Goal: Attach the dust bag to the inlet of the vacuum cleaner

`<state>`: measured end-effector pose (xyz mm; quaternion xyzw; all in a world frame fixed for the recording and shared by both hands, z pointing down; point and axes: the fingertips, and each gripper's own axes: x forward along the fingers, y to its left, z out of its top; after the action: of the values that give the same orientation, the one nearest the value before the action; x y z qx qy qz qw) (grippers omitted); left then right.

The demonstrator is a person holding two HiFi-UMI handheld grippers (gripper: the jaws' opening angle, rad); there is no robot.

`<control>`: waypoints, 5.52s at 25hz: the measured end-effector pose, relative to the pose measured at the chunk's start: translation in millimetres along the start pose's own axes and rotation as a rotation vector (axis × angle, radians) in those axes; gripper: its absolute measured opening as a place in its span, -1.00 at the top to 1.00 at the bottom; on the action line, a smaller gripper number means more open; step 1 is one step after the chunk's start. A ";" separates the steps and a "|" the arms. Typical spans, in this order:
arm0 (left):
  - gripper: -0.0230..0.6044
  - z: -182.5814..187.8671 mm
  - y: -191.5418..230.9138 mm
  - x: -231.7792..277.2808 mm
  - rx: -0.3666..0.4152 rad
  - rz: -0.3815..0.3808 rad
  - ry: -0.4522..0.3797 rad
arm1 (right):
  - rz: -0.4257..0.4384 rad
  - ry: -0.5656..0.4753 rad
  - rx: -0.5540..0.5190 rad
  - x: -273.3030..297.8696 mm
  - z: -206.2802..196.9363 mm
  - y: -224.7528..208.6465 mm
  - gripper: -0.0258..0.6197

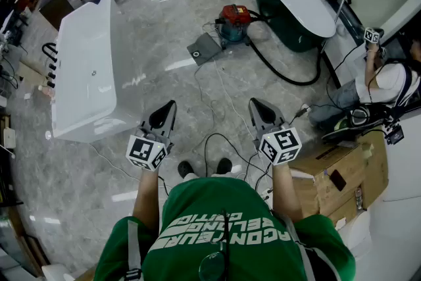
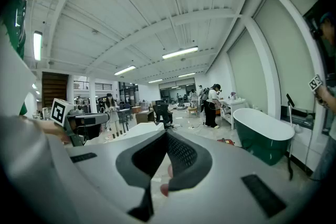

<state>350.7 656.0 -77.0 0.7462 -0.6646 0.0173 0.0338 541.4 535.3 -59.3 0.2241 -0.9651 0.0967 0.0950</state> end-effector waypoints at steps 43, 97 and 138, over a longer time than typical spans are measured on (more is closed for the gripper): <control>0.92 -38.0 182.1 147.2 -0.124 -0.070 0.048 | -0.034 0.103 0.002 217.4 5.0 -51.5 0.91; 0.92 -57.7 494.6 475.2 -0.176 -0.068 0.116 | -0.003 0.172 -0.002 638.5 77.8 -249.8 0.91; 0.92 -98.7 653.8 640.4 -0.196 -0.451 0.183 | -0.248 0.209 0.061 838.5 89.3 -307.2 0.91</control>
<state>-222.4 -45.9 84.7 0.8640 -0.4743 0.0124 0.1688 -71.8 -103.0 89.1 0.3332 -0.9114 0.1363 0.1994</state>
